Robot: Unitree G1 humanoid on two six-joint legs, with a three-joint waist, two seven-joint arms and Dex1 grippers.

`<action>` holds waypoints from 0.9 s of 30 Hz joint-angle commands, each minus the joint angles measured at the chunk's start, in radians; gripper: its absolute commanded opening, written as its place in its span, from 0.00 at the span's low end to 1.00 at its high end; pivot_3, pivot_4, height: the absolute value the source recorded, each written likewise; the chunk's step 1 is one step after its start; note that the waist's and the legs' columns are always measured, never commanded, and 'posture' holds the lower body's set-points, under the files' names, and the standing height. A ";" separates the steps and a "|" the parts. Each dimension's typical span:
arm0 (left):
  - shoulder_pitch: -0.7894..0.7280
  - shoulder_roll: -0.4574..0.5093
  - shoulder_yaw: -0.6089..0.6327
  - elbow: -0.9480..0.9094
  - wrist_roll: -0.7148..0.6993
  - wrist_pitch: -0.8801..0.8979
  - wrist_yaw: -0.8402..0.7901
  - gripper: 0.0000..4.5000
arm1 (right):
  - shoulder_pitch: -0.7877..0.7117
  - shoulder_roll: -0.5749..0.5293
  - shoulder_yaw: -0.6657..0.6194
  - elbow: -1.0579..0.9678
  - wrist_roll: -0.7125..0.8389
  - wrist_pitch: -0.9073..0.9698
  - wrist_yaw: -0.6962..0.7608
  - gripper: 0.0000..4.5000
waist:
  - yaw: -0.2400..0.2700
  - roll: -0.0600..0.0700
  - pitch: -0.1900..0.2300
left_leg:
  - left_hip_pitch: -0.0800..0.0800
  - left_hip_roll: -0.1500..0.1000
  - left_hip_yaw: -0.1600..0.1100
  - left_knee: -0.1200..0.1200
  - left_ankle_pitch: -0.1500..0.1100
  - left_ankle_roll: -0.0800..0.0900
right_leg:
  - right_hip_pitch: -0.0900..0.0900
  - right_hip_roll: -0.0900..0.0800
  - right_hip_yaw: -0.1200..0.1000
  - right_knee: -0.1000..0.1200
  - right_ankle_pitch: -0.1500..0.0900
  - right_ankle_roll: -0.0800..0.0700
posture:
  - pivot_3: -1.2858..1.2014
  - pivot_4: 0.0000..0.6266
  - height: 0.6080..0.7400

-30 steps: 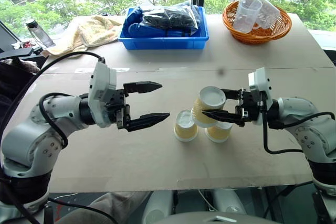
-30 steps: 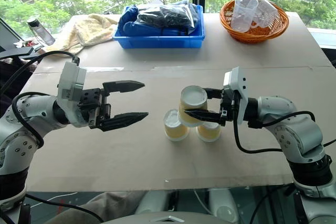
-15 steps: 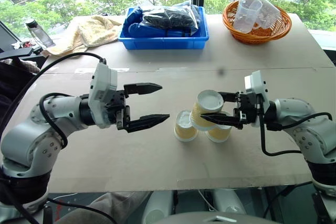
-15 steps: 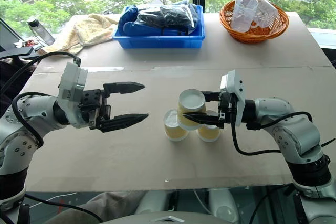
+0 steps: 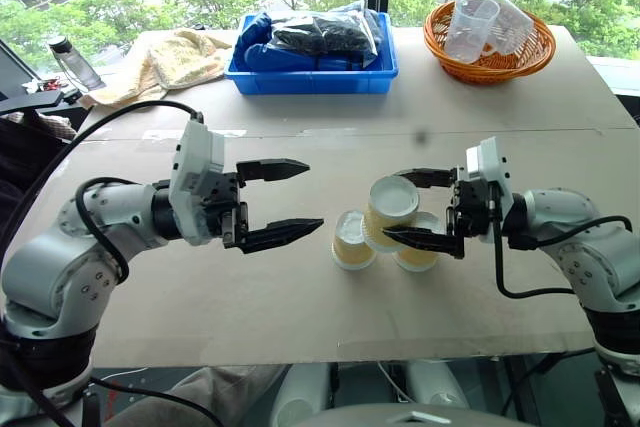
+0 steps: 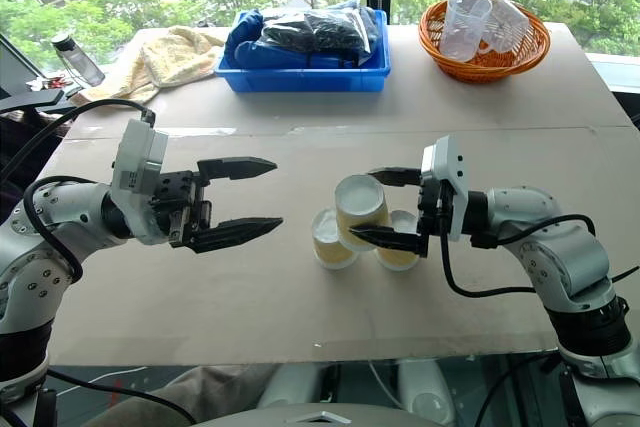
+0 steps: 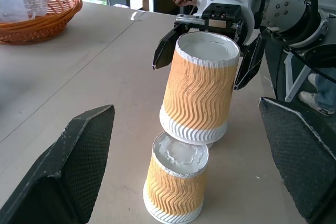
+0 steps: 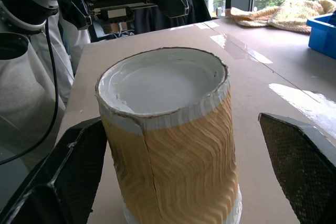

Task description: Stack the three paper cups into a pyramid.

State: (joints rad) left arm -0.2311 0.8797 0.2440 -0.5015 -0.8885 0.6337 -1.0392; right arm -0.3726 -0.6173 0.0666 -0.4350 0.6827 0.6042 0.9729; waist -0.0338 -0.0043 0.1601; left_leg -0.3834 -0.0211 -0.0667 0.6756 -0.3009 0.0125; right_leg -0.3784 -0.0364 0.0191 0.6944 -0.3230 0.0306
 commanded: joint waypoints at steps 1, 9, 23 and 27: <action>-0.012 0.007 0.004 -0.031 -0.015 0.002 0.002 1.00 | 0.010 -0.018 -0.035 -0.022 0.013 -0.014 0.011 0.99 | 0.000 0.000 0.000 | 0.000 0.000 0.000 0.000 0.000 0.000 | 0.000 0.000 0.000 0.000 0.000 0.000 | 0.52 0.24 1.00; -0.022 0.006 -0.003 -0.029 -0.016 0.008 0.003 1.00 | 0.078 -0.104 -0.129 -0.068 0.073 0.013 0.020 0.99 | 0.004 0.000 0.000 | 0.000 0.000 0.000 0.000 0.000 0.000 | 0.000 0.000 0.000 0.000 0.000 0.000 | 0.52 0.24 1.00; 0.314 -0.098 0.022 0.143 0.300 -0.183 0.150 1.00 | 0.477 -0.111 -0.409 0.217 -0.094 -0.284 0.044 0.99 | 0.019 -0.001 0.001 | 0.002 0.000 0.001 -0.001 -0.002 0.004 | 0.002 0.000 0.001 0.000 0.000 0.000 | 0.52 0.24 1.00; 0.371 -0.145 -0.047 0.211 0.441 -0.243 0.224 1.00 | 0.458 -0.025 -0.386 0.334 -0.181 -0.442 0.017 0.99 | 0.020 -0.001 0.001 | 0.003 0.000 0.002 -0.001 -0.002 0.004 | 0.002 0.000 0.003 0.001 0.000 0.000 | 0.52 0.24 1.00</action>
State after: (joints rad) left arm 0.1349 0.7399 0.2063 -0.2964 -0.5001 0.4297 -0.8426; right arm 0.1014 -0.6518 -0.3105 -0.1226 0.5320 0.2420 1.0004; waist -0.0134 -0.0054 0.1609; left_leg -0.3801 -0.0210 -0.0644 0.6747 -0.3032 0.0165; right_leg -0.3763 -0.0367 0.0215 0.6951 -0.3229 0.0306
